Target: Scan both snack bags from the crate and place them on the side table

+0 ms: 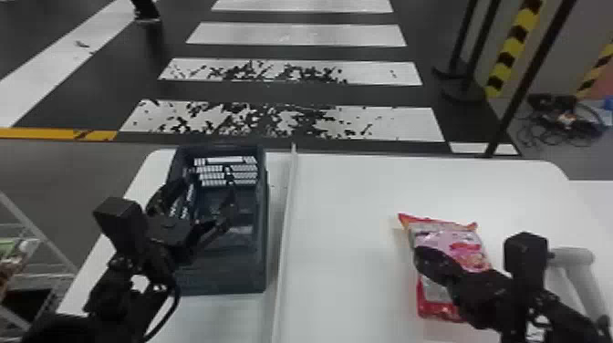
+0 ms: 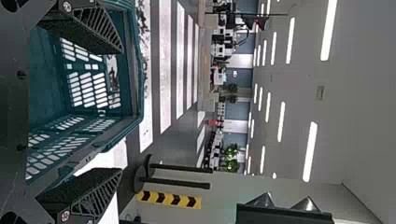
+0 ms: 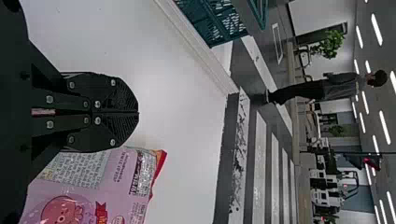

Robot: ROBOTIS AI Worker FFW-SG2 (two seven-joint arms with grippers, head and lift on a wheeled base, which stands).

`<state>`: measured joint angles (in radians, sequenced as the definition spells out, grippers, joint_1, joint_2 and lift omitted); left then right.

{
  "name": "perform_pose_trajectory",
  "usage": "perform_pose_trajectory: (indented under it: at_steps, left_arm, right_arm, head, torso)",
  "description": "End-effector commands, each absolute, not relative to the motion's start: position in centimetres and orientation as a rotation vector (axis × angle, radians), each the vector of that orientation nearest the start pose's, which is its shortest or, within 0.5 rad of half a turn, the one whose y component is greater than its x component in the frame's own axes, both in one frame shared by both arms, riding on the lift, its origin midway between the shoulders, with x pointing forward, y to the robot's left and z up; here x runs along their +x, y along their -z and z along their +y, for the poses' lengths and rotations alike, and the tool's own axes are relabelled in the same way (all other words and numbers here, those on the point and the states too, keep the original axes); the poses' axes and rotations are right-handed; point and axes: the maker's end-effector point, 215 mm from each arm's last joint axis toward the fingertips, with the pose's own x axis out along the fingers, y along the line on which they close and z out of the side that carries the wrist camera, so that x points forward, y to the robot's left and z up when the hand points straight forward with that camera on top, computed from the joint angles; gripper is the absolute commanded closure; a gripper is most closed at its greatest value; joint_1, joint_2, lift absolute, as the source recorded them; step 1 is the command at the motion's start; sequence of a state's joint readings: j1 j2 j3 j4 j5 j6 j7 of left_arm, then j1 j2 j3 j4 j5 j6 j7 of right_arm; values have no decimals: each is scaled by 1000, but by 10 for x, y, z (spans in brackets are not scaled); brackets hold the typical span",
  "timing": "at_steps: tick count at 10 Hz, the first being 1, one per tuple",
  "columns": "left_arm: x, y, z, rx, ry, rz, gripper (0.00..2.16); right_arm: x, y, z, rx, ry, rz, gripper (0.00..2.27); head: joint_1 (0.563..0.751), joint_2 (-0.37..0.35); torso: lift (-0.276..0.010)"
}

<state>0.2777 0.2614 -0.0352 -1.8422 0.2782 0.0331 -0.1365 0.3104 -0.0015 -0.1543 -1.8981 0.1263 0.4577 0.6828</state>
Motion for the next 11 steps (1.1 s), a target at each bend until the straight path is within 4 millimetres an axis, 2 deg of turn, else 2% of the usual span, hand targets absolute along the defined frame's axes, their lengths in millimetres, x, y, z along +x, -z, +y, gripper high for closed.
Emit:
perform_pose_trajectory:
  at_steps: [1,5,7,11]
  left_arm:
    - [508,352,227,-39,241,56,100]
    - [507,352,228,-38,238,55,100]
    - [506,354,230,-38,235,59,100]
    - [506,354,230,-39,234,59,100]
  right_arm:
    - [441,476,-187,15,-497,494,2246]
    - [452,496,-169,-12,-529,529,2246]
    - [460,504,-174,-36,-515,543,2246]
    - [462,508,-191,-41,-485,550,2246]
  head:
    - [695,37]
    - [695,61]
    - [695,67]
    - [695,53]
  torso:
    - [-98]
    - [-98]
    - [-98]
    - [-98]
